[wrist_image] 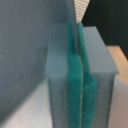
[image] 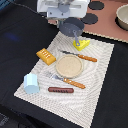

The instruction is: Interact with the objects in diverse but meaningful ways.

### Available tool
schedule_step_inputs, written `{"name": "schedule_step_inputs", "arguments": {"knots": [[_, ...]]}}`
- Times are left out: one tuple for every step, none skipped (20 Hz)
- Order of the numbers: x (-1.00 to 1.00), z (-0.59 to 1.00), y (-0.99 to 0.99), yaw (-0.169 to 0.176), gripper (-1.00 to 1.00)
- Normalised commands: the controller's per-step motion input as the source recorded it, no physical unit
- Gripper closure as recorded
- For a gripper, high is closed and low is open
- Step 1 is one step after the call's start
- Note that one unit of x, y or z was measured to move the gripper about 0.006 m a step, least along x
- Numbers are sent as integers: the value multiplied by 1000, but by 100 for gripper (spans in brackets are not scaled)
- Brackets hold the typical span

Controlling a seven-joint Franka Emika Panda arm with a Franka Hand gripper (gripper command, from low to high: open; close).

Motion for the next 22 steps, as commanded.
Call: {"name": "schedule_step_inputs", "arguments": {"knots": [[-1000, 0, -17, 30, 100], [-1000, 0, -6, 32, 100], [-1000, 0, -9, 27, 100], [-991, -60, -71, 21, 100], [-954, -129, -120, 21, 100], [-917, -186, -166, 23, 100], [-871, -211, -220, 24, 100], [-831, -249, -269, 21, 100], [-746, -271, -317, 35, 100], [-629, -317, -377, 54, 100], [-583, -397, -423, 58, 100], [-586, -429, -434, 52, 100], [-589, -449, -440, 50, 100], [-589, -449, -446, 50, 100], [-583, -440, -446, 52, 100], [-583, -420, -437, 56, 100], [-597, -414, -411, 59, 100], [-600, -406, -374, 65, 100], [-591, -400, -363, 70, 100], [-591, -414, -369, 63, 100], [-537, -400, -360, 58, 100], [-471, -420, -331, 57, 100]]}}
